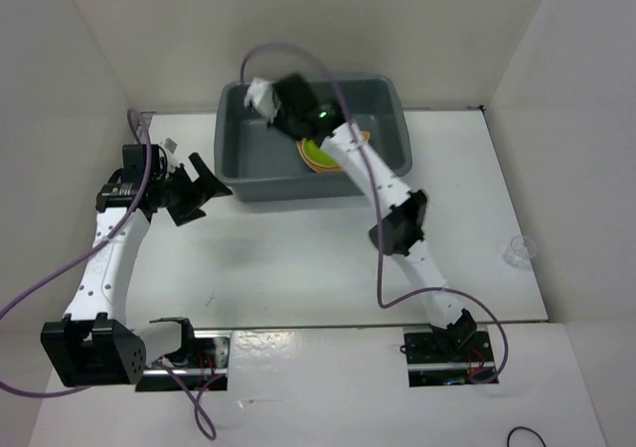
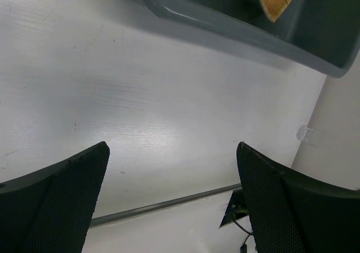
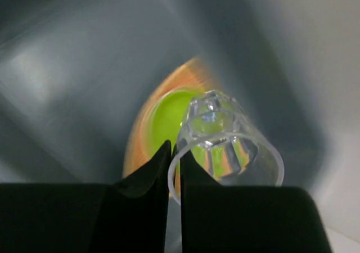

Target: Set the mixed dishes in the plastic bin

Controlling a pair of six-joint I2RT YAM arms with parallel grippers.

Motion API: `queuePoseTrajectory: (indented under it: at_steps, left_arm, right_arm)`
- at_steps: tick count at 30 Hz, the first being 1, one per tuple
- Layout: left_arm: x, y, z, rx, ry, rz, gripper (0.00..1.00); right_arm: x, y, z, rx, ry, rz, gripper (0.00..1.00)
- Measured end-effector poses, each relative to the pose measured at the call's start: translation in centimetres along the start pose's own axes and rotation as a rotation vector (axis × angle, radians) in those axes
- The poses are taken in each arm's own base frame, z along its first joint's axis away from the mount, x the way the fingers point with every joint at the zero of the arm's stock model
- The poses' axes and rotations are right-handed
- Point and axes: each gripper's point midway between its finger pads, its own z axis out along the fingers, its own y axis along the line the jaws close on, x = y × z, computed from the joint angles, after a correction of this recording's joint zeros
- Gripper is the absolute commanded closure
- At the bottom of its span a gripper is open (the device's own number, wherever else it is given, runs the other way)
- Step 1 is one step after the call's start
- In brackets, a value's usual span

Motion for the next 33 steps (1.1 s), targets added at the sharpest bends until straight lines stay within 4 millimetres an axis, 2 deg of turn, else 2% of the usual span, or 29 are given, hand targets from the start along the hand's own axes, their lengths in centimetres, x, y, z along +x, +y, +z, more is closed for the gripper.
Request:
queuePoseTrajectory:
  at_steps: [1, 2, 3, 5, 8, 10, 12, 15, 18, 24, 27, 33]
  left_arm:
    - [0.0, 0.0, -0.1, 0.001, -0.001, 0.000, 0.00]
    - [0.0, -0.1, -0.2, 0.002, -0.003, 0.001, 0.00]
    - [0.0, -0.1, -0.2, 0.004, -0.005, 0.000, 0.00]
    - [0.1, 0.0, -0.3, 0.006, -0.011, -0.002, 0.00]
    - [0.9, 0.7, -0.4, 0.000, -0.004, -0.024, 0.00]
    - [1.4, 1.1, -0.5, -0.006, 0.001, -0.047, 0.00]
    - [1.8, 1.1, -0.8, -0.006, -0.003, -0.059, 0.00]
    - [2.2, 1.0, -1.4, -0.004, -0.011, -0.069, 0.00]
    - [2.4, 1.1, -1.9, -0.008, -0.020, -0.070, 0.00]
    - [2.9, 1.3, -2.6, -0.025, -0.026, -0.094, 0.00]
    - [3.2, 1.5, -2.9, -0.032, -0.029, -0.099, 0.00]
    - [3.6, 1.6, -3.3, -0.038, -0.034, -0.116, 0.00]
  right_arm:
    - [1.1, 1.9, 1.3, -0.038, 0.042, -0.035, 1.00]
    - [3.3, 4.5, 3.6, -0.081, 0.118, -0.084, 1.00]
    - [4.6, 6.8, 6.4, -0.112, 0.144, -0.124, 1.00]
    - [7.3, 10.4, 9.9, -0.162, 0.196, -0.194, 1.00]
    - [8.9, 12.9, 11.6, -0.207, 0.226, -0.277, 1.00]
    - [8.2, 12.7, 11.3, -0.208, 0.205, -0.307, 1.00]
    - [6.6, 11.7, 10.8, -0.185, 0.157, -0.324, 1.00]
    - [5.4, 10.4, 10.5, -0.161, 0.109, -0.338, 0.97]
    - [5.7, 9.9, 10.7, -0.169, 0.110, -0.346, 0.91]
    - [6.3, 9.4, 11.1, -0.199, 0.096, -0.339, 0.89]
    - [6.5, 9.1, 11.2, -0.204, 0.093, -0.334, 0.84]
    - [6.2, 9.6, 11.2, -0.232, 0.072, -0.338, 0.80]
